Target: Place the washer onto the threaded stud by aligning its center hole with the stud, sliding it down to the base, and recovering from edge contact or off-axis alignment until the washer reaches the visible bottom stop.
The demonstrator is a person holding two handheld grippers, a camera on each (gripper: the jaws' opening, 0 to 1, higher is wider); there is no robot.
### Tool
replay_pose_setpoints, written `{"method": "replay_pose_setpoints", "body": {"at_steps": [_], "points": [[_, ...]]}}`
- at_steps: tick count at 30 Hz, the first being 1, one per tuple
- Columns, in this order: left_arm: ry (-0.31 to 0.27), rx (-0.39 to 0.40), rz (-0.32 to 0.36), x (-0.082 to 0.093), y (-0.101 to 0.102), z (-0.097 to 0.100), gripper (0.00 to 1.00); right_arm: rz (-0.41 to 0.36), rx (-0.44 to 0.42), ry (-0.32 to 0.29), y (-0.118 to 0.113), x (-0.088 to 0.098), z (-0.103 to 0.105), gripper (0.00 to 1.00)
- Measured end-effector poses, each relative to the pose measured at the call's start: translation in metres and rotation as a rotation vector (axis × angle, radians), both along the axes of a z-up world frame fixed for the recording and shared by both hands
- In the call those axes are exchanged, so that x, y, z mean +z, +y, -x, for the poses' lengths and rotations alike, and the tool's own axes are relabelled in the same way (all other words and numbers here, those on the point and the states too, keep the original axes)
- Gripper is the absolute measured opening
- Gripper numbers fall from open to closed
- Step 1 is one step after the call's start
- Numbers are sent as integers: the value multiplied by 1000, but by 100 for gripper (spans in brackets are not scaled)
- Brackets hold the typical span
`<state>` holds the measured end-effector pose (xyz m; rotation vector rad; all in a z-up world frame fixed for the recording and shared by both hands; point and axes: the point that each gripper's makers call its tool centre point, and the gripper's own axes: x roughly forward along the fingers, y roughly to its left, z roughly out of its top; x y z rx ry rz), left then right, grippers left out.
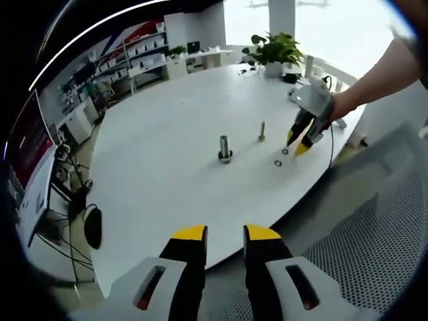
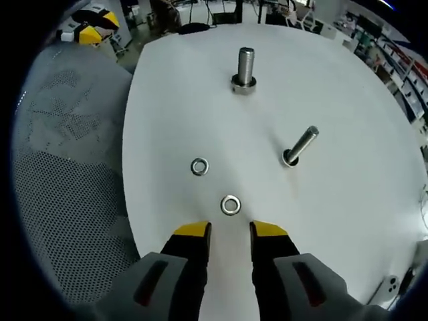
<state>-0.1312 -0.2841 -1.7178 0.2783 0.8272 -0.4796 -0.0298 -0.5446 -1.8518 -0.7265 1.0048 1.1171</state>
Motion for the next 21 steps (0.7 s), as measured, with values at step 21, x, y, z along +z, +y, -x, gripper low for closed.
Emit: {"method": "replay_pose_setpoints", "body": {"at_steps": [21], "points": [[-6,-3,10,1,-1,-1,19,-28,140,4,10,-1,4,38]]}}
